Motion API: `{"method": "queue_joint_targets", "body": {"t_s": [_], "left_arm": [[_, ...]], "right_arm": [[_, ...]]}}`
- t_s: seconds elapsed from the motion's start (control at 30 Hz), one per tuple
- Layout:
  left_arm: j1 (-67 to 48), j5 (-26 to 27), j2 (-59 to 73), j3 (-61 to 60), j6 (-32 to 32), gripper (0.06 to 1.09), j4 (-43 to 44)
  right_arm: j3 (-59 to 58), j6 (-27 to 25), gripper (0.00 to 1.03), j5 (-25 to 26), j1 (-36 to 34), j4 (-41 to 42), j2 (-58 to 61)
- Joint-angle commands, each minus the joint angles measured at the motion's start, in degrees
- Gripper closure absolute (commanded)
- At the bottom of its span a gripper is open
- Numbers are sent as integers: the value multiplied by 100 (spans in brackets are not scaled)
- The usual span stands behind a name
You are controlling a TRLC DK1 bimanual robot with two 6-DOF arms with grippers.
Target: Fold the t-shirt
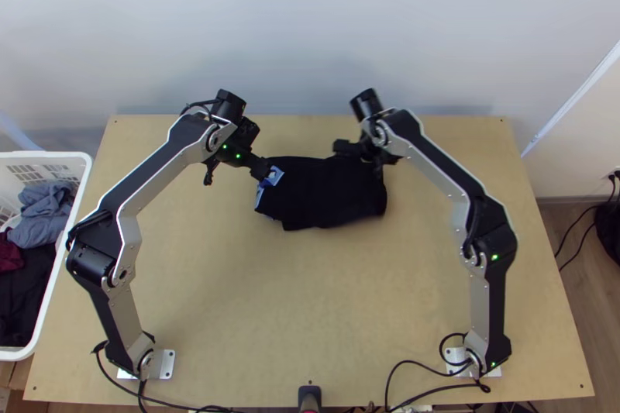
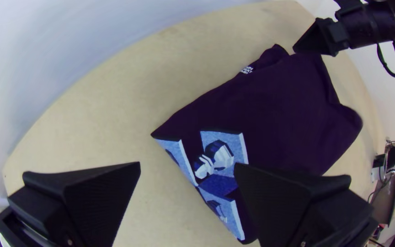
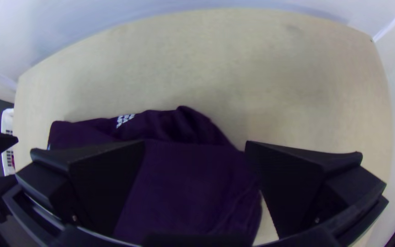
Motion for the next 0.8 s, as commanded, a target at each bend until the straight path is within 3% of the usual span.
{"method": "queue_joint_targets", "body": {"t_s": [0.0, 0.23, 0.3, 0.43, 0.57, 0.67, 0.77], "left_arm": [[-39, -14, 36, -55, 68, 9, 57], [-39, -31, 18, 60, 77, 9, 39], [-39, -31, 18, 77, 77, 9, 39], [-66, -22, 18, 95, 68, 9, 39], [-127, -22, -17, 86, 59, 9, 13], [-189, -145, -8, -19, 77, 9, -5], [-259, -383, 27, -222, 86, 9, 83]], "right_arm": [[-228, -58, 3, 76, -64, -13, -611], [-878, -181, 3, -574, -187, -699, -1402], [-1221, -225, 3, -1172, -459, -725, -1543], [-1819, -955, 3, -2736, -1040, -646, -1692], [-1924, -1517, 3, -3351, -1532, -541, -1384], [-1906, -1561, 3, -4134, -1839, -541, -1077], [-1862, -1658, 3, -4415, -1954, -514, -875]]}}
